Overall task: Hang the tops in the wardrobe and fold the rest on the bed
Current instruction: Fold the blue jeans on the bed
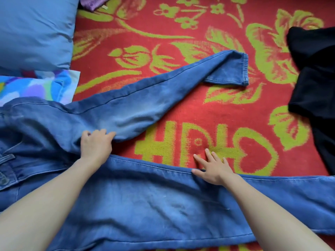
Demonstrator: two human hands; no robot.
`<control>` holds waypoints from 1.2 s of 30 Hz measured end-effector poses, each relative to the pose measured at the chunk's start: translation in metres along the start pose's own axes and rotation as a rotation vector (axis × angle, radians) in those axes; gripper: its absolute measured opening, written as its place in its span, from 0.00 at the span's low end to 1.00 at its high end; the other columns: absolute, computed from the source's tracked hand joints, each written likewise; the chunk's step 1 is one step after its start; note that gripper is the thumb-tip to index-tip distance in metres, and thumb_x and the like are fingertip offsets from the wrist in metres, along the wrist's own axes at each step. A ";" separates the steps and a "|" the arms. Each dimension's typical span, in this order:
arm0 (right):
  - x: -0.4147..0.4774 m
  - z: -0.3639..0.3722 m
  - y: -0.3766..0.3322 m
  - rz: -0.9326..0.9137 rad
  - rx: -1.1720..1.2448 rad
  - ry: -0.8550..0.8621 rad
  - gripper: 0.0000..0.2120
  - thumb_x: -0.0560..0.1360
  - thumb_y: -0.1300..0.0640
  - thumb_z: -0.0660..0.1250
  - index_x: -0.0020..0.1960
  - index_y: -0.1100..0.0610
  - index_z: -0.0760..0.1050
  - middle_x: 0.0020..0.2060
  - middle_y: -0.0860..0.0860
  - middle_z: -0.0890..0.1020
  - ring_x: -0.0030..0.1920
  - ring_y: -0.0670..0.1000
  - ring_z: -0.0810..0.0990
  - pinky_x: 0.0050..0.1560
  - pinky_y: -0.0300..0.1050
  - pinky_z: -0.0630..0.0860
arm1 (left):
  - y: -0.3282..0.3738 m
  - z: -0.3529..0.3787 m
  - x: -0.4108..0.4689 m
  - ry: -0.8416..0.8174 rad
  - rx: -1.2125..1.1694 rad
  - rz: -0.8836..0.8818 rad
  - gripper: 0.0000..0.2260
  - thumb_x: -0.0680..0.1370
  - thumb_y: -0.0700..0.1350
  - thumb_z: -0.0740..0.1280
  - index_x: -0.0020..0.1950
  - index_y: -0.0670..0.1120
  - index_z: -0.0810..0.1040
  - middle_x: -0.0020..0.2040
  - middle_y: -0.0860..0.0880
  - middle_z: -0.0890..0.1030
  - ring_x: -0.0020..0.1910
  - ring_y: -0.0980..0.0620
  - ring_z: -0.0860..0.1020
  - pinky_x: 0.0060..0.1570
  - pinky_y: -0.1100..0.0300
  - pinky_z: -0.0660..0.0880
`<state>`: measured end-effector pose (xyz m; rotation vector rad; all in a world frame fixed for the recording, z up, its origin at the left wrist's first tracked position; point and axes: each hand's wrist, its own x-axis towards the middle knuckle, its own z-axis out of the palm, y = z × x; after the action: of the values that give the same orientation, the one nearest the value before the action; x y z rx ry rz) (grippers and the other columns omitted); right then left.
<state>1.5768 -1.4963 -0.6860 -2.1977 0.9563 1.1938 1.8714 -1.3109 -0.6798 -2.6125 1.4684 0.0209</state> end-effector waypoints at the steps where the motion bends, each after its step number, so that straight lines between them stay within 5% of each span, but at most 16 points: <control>1: -0.001 0.000 -0.001 0.009 -0.001 0.000 0.31 0.76 0.33 0.48 0.75 0.38 0.43 0.76 0.51 0.38 0.76 0.54 0.40 0.73 0.59 0.43 | -0.001 -0.005 -0.007 0.075 -0.057 0.080 0.12 0.64 0.36 0.58 0.37 0.42 0.82 0.27 0.43 0.74 0.24 0.42 0.76 0.31 0.49 0.71; 5: 0.000 -0.010 -0.006 0.055 0.099 -0.037 0.30 0.76 0.31 0.44 0.75 0.39 0.48 0.76 0.51 0.41 0.76 0.54 0.44 0.72 0.60 0.43 | -0.005 -0.029 -0.062 0.187 -0.216 0.296 0.13 0.67 0.41 0.56 0.48 0.45 0.76 0.30 0.45 0.73 0.27 0.43 0.72 0.29 0.55 0.65; 8: -0.003 -0.033 -0.022 0.116 0.448 0.052 0.40 0.73 0.29 0.37 0.72 0.51 0.64 0.73 0.57 0.63 0.71 0.57 0.63 0.72 0.56 0.55 | -0.005 -0.037 -0.125 0.227 -0.242 0.478 0.12 0.67 0.40 0.57 0.49 0.45 0.70 0.30 0.45 0.72 0.33 0.47 0.63 0.32 0.55 0.57; 11: -0.003 -0.052 -0.046 0.220 1.140 0.366 0.32 0.79 0.39 0.46 0.60 0.64 0.73 0.51 0.61 0.77 0.46 0.58 0.78 0.53 0.49 0.73 | -0.006 -0.022 -0.188 0.157 -0.265 0.596 0.11 0.67 0.42 0.59 0.49 0.45 0.70 0.29 0.47 0.74 0.34 0.49 0.62 0.29 0.57 0.61; 13: -0.005 -0.052 -0.067 0.228 1.485 0.338 0.26 0.79 0.42 0.56 0.64 0.62 0.67 0.52 0.58 0.75 0.39 0.55 0.78 0.37 0.44 0.72 | -0.002 -0.007 -0.214 0.086 -0.281 0.620 0.10 0.68 0.43 0.58 0.49 0.45 0.70 0.28 0.48 0.75 0.34 0.50 0.62 0.25 0.59 0.65; 15: -0.004 -0.039 -0.089 0.198 1.596 0.257 0.25 0.78 0.51 0.64 0.68 0.61 0.60 0.52 0.55 0.73 0.38 0.53 0.81 0.30 0.40 0.70 | 0.002 0.001 -0.223 0.028 -0.274 0.612 0.09 0.71 0.46 0.58 0.49 0.45 0.73 0.29 0.49 0.75 0.34 0.51 0.65 0.23 0.63 0.67; 17: -0.005 -0.027 -0.107 0.156 1.604 0.224 0.17 0.76 0.60 0.65 0.62 0.62 0.66 0.42 0.55 0.75 0.23 0.44 0.76 0.21 0.34 0.65 | 0.004 -0.002 -0.219 0.004 -0.272 0.557 0.16 0.77 0.55 0.56 0.43 0.47 0.79 0.30 0.51 0.74 0.32 0.51 0.70 0.24 0.63 0.68; 19: -0.008 -0.026 -0.116 0.106 1.552 0.211 0.03 0.76 0.64 0.65 0.44 0.60 0.72 0.32 0.53 0.72 0.16 0.42 0.68 0.17 0.32 0.57 | 0.005 -0.009 -0.206 0.046 -0.289 0.500 0.24 0.79 0.59 0.51 0.37 0.49 0.80 0.32 0.51 0.73 0.32 0.51 0.70 0.28 0.58 0.67; 21: -0.006 -0.025 -0.114 0.065 1.504 0.316 0.15 0.73 0.65 0.66 0.32 0.56 0.66 0.28 0.52 0.68 0.21 0.47 0.64 0.20 0.36 0.56 | 0.001 -0.017 -0.188 0.154 -0.340 0.413 0.19 0.81 0.55 0.52 0.42 0.48 0.78 0.38 0.49 0.74 0.37 0.50 0.69 0.33 0.56 0.66; 23: -0.016 -0.025 -0.110 0.076 1.411 0.557 0.15 0.69 0.60 0.67 0.29 0.55 0.62 0.28 0.53 0.64 0.28 0.50 0.61 0.27 0.43 0.58 | -0.006 -0.024 -0.161 0.254 -0.331 0.194 0.09 0.77 0.49 0.57 0.51 0.49 0.74 0.46 0.45 0.76 0.43 0.46 0.71 0.36 0.52 0.71; 26: -0.057 -0.006 -0.098 0.152 1.367 0.834 0.15 0.68 0.57 0.62 0.29 0.55 0.57 0.26 0.50 0.62 0.29 0.49 0.59 0.32 0.47 0.59 | -0.022 -0.025 -0.120 0.168 -0.234 -0.061 0.20 0.66 0.39 0.66 0.59 0.44 0.76 0.54 0.37 0.78 0.51 0.42 0.69 0.36 0.43 0.75; 28: -0.074 0.032 -0.079 0.235 1.240 0.723 0.16 0.71 0.58 0.62 0.30 0.56 0.58 0.25 0.50 0.65 0.29 0.51 0.65 0.33 0.47 0.63 | -0.027 -0.021 -0.101 0.042 -0.115 -0.004 0.29 0.61 0.34 0.72 0.62 0.42 0.76 0.58 0.34 0.77 0.55 0.39 0.72 0.39 0.40 0.75; 30: -0.085 0.067 -0.063 0.285 0.954 0.412 0.11 0.71 0.56 0.62 0.32 0.57 0.65 0.28 0.53 0.76 0.33 0.56 0.77 0.38 0.47 0.71 | -0.018 -0.026 -0.087 -0.122 -0.017 0.137 0.36 0.59 0.38 0.78 0.66 0.44 0.74 0.65 0.34 0.73 0.59 0.35 0.75 0.47 0.38 0.74; 32: -0.086 0.084 -0.053 0.331 0.800 0.216 0.12 0.67 0.48 0.60 0.35 0.57 0.72 0.32 0.55 0.82 0.39 0.58 0.82 0.43 0.47 0.77 | 0.001 -0.031 -0.080 -0.310 0.095 0.255 0.36 0.71 0.46 0.70 0.76 0.50 0.58 0.76 0.38 0.55 0.73 0.37 0.58 0.65 0.38 0.61; 34: -0.085 0.078 -0.050 0.376 0.739 0.280 0.19 0.68 0.41 0.58 0.38 0.57 0.74 0.36 0.54 0.83 0.42 0.57 0.81 0.45 0.47 0.76 | 0.013 -0.030 -0.076 -0.532 0.237 0.386 0.28 0.78 0.46 0.59 0.76 0.51 0.53 0.78 0.44 0.42 0.76 0.43 0.42 0.71 0.41 0.46; 36: -0.083 0.065 -0.050 0.409 0.648 0.462 0.20 0.74 0.40 0.58 0.38 0.57 0.70 0.39 0.53 0.79 0.42 0.56 0.76 0.42 0.46 0.70 | 0.017 -0.035 -0.074 -0.628 0.316 0.477 0.22 0.77 0.49 0.60 0.71 0.50 0.64 0.77 0.45 0.52 0.77 0.47 0.44 0.72 0.42 0.44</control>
<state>1.5479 -1.3904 -0.6458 -1.8007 1.7529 0.3974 1.8161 -1.2610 -0.6413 -1.7277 1.6227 0.5525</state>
